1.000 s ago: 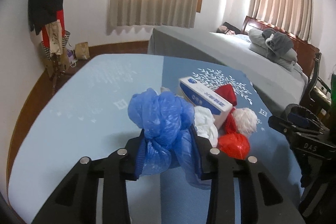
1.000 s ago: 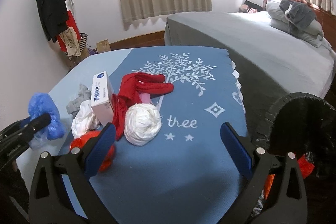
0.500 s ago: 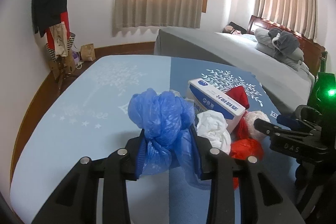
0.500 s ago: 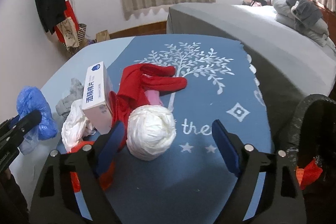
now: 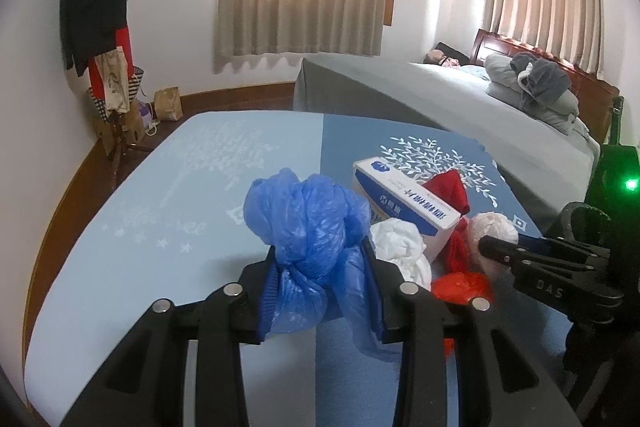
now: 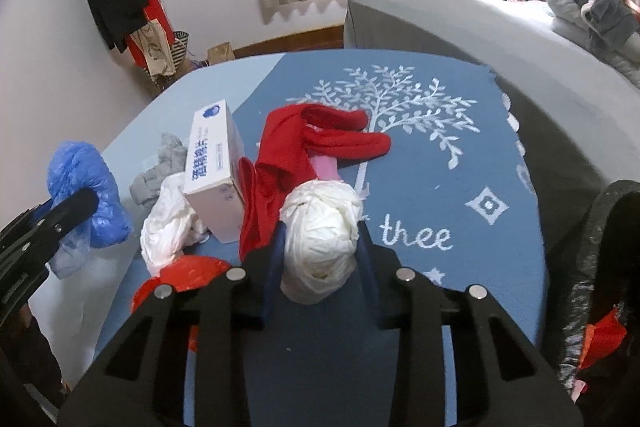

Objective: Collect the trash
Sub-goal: 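Grasp the blue plastic bag with the left gripper while the right gripper grasps the white bag ball, then carry the blue bag and white bag ball over the black bin while both grippers open to drop them, then move both open grippers back over the remaining trash on the table, then grasp the grey sock with the left gripper while the right gripper grasps the red glove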

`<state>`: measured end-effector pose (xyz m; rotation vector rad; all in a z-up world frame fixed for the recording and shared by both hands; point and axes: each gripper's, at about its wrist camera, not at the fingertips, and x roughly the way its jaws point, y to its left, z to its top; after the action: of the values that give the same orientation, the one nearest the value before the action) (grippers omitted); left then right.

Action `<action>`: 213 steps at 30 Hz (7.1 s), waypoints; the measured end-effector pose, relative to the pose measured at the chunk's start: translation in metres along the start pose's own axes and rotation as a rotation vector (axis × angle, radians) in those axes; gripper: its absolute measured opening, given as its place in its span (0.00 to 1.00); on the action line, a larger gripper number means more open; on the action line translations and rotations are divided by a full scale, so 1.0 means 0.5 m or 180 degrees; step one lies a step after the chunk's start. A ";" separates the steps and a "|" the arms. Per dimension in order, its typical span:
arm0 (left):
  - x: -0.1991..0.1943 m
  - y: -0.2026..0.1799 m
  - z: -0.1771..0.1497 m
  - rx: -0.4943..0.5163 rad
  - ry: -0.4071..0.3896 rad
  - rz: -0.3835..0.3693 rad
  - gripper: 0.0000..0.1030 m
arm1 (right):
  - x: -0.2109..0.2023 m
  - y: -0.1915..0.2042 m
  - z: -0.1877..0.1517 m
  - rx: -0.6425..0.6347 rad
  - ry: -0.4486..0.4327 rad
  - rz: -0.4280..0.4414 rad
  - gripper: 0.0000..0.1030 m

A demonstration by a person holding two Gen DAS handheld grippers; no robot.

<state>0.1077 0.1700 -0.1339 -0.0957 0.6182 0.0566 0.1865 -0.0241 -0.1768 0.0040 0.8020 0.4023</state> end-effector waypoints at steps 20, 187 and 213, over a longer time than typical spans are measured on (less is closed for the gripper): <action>-0.051 -0.117 0.051 0.0198 -0.0208 -0.0310 0.36 | -0.176 -0.061 0.031 0.0094 -0.0483 -0.0090 0.32; 0.132 0.034 0.057 -0.0098 0.0161 -0.0011 0.27 | 0.041 -0.048 0.088 -0.0060 -0.0323 -0.0256 0.91; 0.132 0.053 0.056 -0.0156 0.0155 0.0058 0.27 | 0.101 0.029 0.091 -0.0261 0.0003 0.0276 0.48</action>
<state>0.1753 0.2007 -0.1514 -0.1393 0.6665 0.0874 0.2449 0.0139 -0.1779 -0.0381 0.7876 0.5170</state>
